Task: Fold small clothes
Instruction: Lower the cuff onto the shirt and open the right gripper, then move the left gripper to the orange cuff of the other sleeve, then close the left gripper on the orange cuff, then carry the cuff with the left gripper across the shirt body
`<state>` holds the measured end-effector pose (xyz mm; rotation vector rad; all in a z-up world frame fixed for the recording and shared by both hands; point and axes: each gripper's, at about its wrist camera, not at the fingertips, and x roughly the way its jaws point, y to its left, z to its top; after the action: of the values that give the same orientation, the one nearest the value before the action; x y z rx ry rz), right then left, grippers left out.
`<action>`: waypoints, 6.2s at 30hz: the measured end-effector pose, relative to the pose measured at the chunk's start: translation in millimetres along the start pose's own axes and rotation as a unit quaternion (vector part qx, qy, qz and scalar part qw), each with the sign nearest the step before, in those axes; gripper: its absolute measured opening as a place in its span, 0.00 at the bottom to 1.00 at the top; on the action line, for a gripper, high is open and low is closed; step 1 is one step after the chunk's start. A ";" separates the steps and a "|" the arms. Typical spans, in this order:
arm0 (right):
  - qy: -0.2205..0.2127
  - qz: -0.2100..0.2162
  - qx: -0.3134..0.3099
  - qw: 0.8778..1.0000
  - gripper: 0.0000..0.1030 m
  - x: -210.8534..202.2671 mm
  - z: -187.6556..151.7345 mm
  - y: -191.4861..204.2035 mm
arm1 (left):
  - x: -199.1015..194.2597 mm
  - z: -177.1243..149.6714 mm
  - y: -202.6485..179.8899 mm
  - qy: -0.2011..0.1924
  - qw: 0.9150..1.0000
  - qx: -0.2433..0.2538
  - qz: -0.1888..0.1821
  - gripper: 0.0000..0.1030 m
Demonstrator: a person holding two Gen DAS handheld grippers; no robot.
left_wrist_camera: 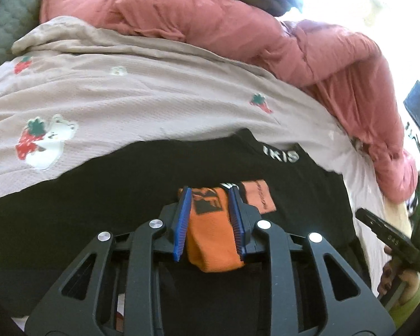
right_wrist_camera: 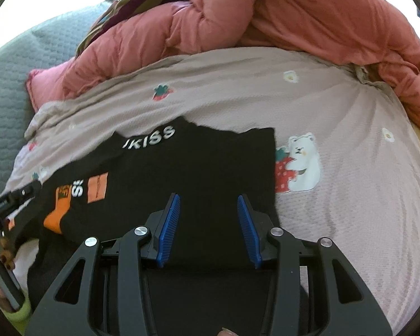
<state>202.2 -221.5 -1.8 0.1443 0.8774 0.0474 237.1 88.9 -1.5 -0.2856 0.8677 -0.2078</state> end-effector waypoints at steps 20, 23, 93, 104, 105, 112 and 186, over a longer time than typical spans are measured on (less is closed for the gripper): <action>0.079 -0.041 -0.021 0.996 0.50 49.2 -23.7 -12.7 | 44.9 -35.5 -14.1 0.073 0.997 0.032 0.017 0.21; 0.076 -0.038 -0.020 0.996 0.50 44.4 -21.3 -12.2 | 43.4 -35.9 -13.8 0.073 0.997 0.032 0.016 0.24; -0.009 0.118 -0.168 0.979 0.95 -49.4 -26.8 171.5 | -131.0 -77.3 119.5 -0.063 0.982 -0.094 0.152 0.91; -0.008 0.142 -0.203 0.969 0.95 -49.7 -32.7 210.7 | -151.0 -84.2 146.7 -0.071 0.971 -0.125 0.189 0.91; -0.007 0.143 -0.205 0.968 0.95 -48.7 -32.8 213.7 | -152.5 -84.7 149.2 -0.071 0.970 -0.127 0.194 0.91; -0.001 0.155 -0.224 0.962 0.95 -44.3 -36.7 236.3 | -160.4 -87.4 164.6 -0.074 0.964 -0.147 0.211 0.91; 0.011 0.149 -0.035 0.988 0.95 -13.0 -31.2 81.0 | -144.5 -45.9 35.0 -0.127 0.989 -0.046 0.062 0.10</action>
<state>171.4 -139.4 0.2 0.2087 0.8693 0.3596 112.8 156.9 62.7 -0.3347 0.6405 -0.0139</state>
